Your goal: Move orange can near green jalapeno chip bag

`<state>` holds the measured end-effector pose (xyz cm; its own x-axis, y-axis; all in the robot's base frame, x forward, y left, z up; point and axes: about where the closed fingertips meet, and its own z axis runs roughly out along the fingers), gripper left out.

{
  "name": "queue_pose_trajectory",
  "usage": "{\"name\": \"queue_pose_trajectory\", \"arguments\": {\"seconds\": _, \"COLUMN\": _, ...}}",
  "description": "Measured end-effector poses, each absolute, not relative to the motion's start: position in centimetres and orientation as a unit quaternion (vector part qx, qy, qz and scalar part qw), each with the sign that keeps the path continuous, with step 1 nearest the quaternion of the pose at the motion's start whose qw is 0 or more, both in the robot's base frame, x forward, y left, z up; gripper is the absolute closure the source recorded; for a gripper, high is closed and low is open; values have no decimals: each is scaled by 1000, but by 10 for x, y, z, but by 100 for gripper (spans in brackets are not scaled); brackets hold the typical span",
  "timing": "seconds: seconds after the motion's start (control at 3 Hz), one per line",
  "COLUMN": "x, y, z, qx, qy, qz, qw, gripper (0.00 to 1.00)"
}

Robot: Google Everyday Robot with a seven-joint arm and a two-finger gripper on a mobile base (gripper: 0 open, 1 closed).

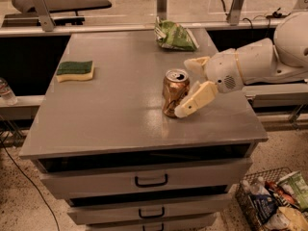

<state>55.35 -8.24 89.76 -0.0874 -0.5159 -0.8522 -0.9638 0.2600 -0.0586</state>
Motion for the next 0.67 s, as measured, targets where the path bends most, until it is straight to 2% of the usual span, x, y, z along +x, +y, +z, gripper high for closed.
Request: {"name": "queue_pose_trajectory", "arguments": {"seconds": 0.67, "x": 559, "y": -71, "z": 895, "qx": -509, "qy": 683, "qz": 310, "qw": 423, "gripper": 47}}
